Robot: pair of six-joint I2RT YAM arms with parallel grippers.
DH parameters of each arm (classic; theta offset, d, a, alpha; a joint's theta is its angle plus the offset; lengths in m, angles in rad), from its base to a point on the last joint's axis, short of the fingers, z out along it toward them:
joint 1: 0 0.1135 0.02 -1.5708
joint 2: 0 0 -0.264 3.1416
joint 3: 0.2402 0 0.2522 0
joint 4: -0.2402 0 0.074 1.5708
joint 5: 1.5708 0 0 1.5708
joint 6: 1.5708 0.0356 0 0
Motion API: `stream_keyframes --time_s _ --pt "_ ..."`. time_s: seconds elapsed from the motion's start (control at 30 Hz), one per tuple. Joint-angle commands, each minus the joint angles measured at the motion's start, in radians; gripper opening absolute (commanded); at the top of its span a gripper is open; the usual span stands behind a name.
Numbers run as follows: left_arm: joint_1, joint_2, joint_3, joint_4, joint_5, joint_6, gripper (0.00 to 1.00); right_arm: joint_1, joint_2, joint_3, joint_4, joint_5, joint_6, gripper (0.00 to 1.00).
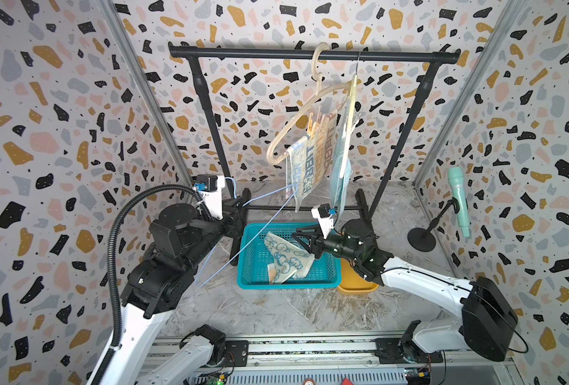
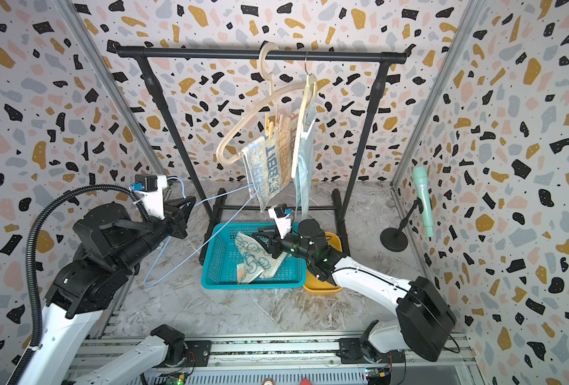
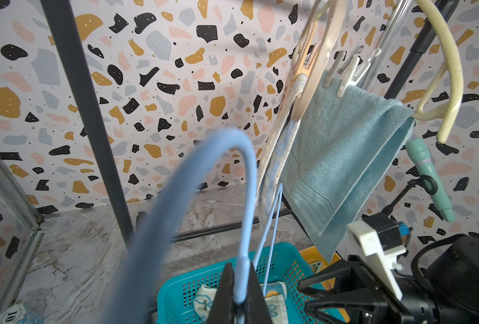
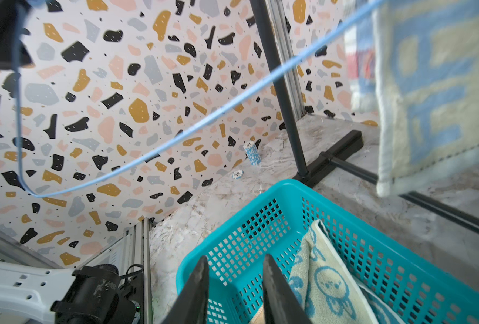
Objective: Remove the clothespins securing towels to the hanger
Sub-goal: Place the towel in the basket, then place the hanger on the clothesline.
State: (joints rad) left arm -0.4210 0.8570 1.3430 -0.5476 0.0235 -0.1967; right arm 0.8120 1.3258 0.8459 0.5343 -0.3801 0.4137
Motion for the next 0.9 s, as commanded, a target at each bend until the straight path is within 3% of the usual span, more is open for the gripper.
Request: stream_keyframes --time_s 0.0,0.27,0.57,0.73,0.87 --pt "-0.001 -0.017 0.022 -0.021 0.06 0.012 0.0 0.006 -0.101 -0.025 -0.022 0.01 -0.025 0.35" --pt "-0.001 -0.027 0.024 -0.091 0.238 0.005 0.0 0.004 -0.304 -0.052 -0.127 -0.045 -0.081 0.36" --pt "-0.001 -0.014 0.051 -0.157 0.336 0.025 0.0 -0.028 -0.504 0.063 -0.42 -0.185 -0.164 0.37" --pt "-0.001 0.01 0.072 -0.165 0.471 0.031 0.0 -0.101 -0.561 0.114 -0.559 -0.255 -0.224 0.43" --pt "-0.001 0.022 0.078 -0.156 0.574 0.013 0.0 -0.197 -0.548 0.146 -0.599 -0.392 -0.217 0.47"
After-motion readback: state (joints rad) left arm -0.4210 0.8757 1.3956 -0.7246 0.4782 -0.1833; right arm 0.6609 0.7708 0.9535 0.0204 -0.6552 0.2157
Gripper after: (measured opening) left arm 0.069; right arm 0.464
